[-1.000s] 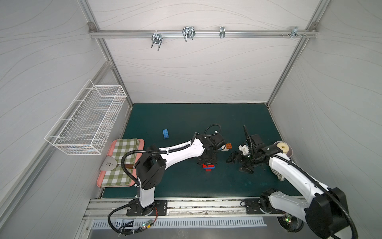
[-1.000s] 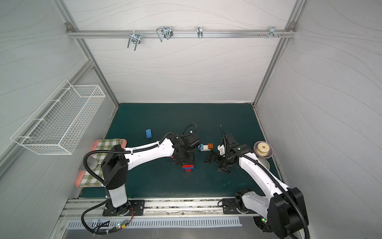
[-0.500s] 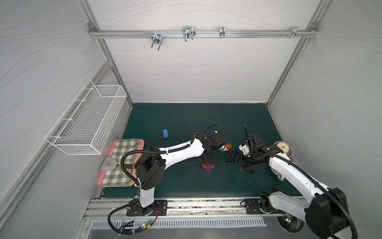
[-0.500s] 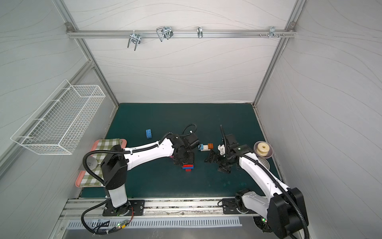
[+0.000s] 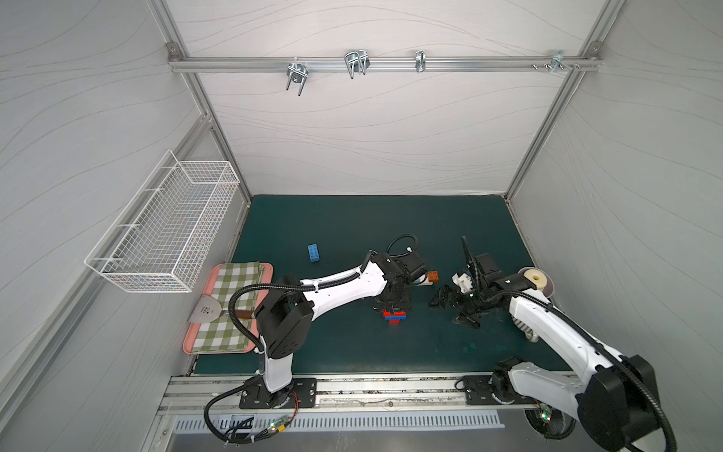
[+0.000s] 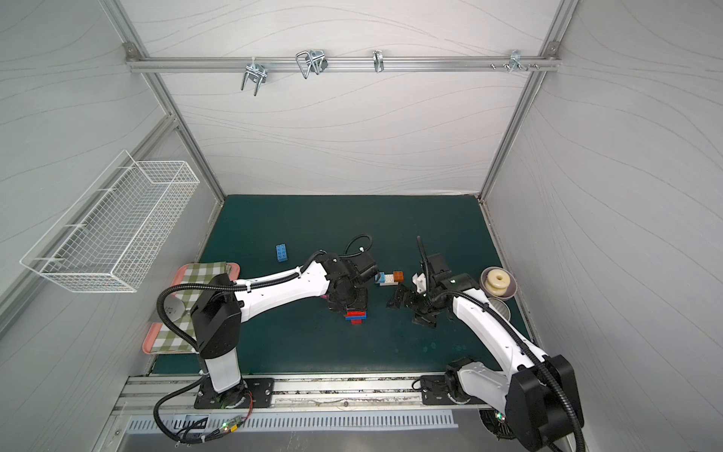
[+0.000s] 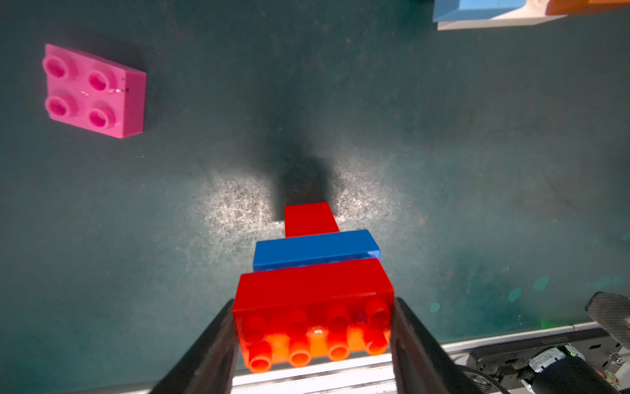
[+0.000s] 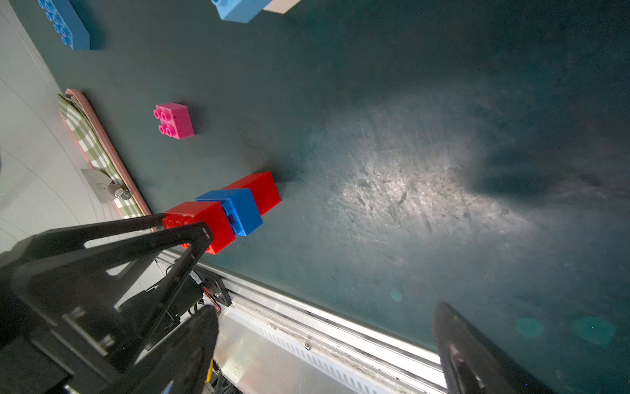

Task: Assemble a carrot with lego
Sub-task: Assemble the lego brick with the lego brick.

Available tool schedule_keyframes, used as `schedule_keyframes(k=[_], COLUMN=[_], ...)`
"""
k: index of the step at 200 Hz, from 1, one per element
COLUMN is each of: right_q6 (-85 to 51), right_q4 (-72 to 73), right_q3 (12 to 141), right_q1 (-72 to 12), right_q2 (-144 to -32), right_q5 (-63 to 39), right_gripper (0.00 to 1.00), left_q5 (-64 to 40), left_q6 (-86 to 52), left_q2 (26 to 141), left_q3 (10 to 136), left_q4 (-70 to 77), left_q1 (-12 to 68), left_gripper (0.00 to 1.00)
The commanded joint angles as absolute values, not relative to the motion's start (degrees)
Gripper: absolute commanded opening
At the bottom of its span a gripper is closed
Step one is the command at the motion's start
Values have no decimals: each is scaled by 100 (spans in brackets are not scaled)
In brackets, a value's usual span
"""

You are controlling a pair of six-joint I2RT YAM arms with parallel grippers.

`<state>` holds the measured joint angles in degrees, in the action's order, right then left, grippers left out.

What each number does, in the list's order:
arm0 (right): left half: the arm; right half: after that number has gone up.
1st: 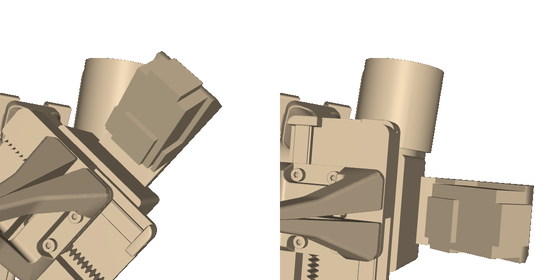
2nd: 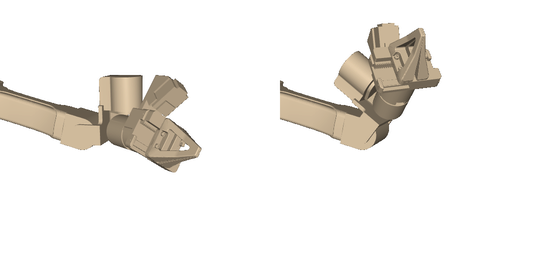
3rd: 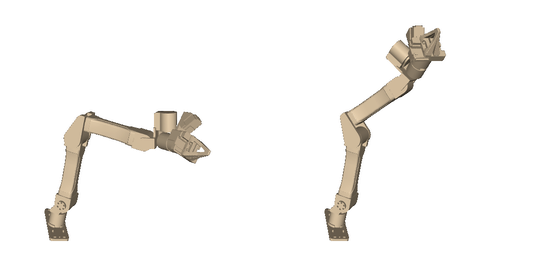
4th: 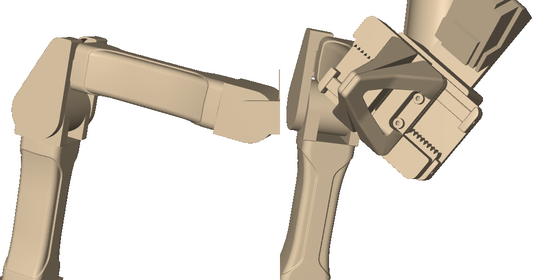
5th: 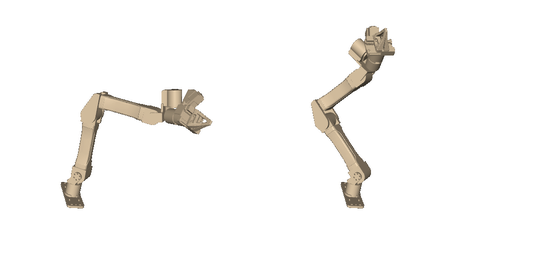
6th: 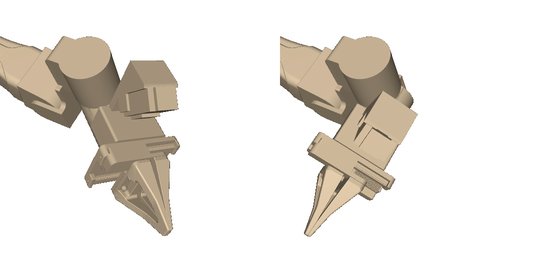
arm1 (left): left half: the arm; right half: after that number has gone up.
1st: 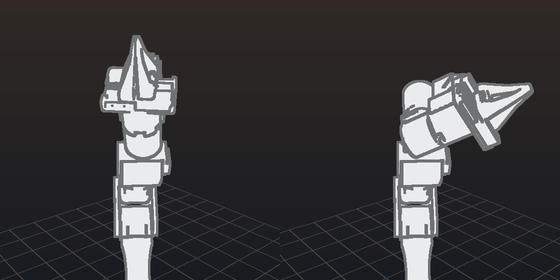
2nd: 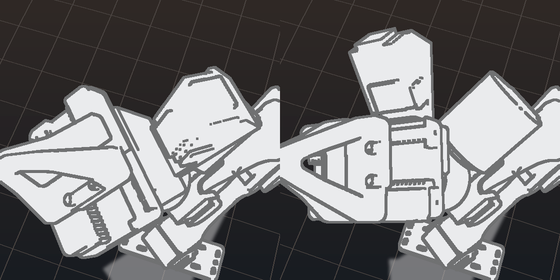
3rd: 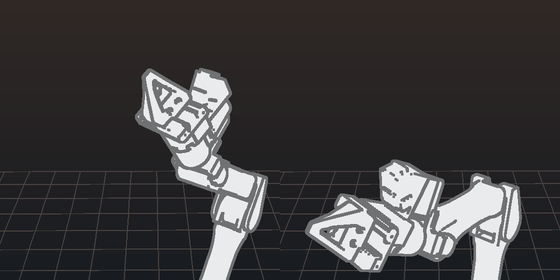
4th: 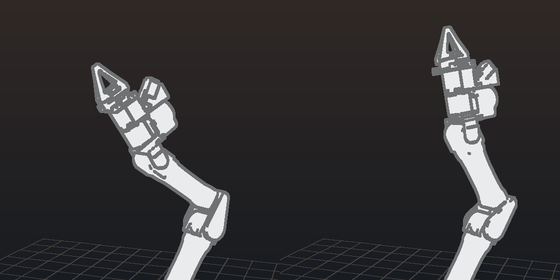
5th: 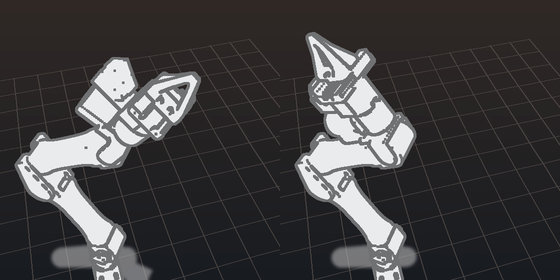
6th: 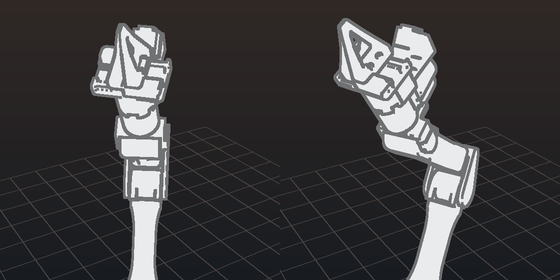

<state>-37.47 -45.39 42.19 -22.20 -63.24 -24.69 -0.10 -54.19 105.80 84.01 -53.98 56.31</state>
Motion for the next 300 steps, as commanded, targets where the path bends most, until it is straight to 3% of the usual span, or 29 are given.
schedule_keyframes(k=[1,149,300], right_q6=[-3674,-3661,-3589], right_q4=[-4605,-4627,-4633], right_q3=[4182,4207,4372], right_q1=[-2188,-2180,-2180], right_q2=[-6272,-6312,-6482], right_q5=[-2512,-2503,-2491], right_gripper=[99,99,99], left_q5=[-34,-78,-16], left_q6=[-5537,-5480,-5044], left_q2=[10502,10840,11282], left_q3=[8495,8263,7896], left_q4=[-5354,-5397,-5880], left_q1=[5654,5654,5706], left_gripper=[32,30,15])
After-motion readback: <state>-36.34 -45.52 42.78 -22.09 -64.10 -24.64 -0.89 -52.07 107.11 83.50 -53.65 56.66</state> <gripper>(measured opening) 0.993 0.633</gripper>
